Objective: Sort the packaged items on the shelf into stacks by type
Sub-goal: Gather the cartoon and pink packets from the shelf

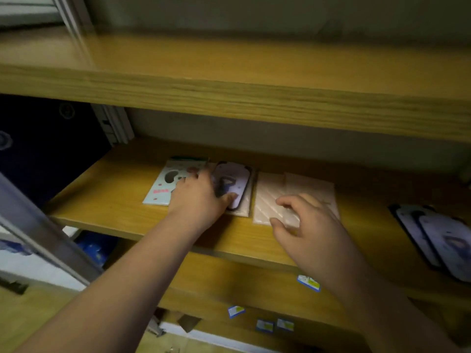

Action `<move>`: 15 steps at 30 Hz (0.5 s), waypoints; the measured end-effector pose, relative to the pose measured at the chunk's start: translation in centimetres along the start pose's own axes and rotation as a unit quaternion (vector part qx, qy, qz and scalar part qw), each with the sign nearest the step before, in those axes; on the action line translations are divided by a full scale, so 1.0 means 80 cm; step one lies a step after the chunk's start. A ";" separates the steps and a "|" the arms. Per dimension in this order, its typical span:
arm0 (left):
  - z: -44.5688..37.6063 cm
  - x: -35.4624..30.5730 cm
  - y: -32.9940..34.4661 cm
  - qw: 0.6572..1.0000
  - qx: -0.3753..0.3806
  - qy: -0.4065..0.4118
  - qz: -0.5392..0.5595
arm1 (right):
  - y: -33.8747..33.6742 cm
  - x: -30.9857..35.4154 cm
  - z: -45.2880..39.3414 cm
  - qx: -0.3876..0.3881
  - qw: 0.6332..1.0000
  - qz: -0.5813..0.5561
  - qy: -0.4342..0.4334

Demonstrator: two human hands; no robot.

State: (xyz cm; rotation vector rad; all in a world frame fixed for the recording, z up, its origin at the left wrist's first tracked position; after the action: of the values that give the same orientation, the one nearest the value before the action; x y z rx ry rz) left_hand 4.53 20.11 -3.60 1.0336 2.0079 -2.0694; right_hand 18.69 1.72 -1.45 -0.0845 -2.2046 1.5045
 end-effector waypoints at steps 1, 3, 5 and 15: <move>-0.004 0.006 -0.005 0.999 0.001 -0.001 0.032 | 0.003 0.002 0.000 0.001 1.000 0.003 0.005; -0.008 0.020 -0.013 0.996 0.006 -0.026 0.087 | 0.009 0.007 0.001 0.006 1.000 0.019 0.007; -0.010 0.031 -0.020 0.990 0.014 -0.053 0.132 | 0.014 0.013 -0.001 0.010 0.999 0.035 0.008; 0.015 0.087 -0.057 0.865 0.042 -0.151 0.476 | 0.045 0.053 -0.056 0.098 0.985 0.097 0.100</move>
State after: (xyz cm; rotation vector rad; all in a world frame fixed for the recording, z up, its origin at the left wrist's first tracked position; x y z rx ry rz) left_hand -3.57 22.35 -3.32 1.2492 0.9235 -1.5989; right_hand 16.04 8.31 -1.92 -0.3792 -1.9244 1.7283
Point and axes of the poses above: each hand's wrist, its own z-axis away from the middle knuckle, its own y-axis out of the palm, x = y × z, the point moved 1 cm from there along -z, towards the middle knuckle, and after that the axes turned 10 degrees about z, right-handed, at the moved point
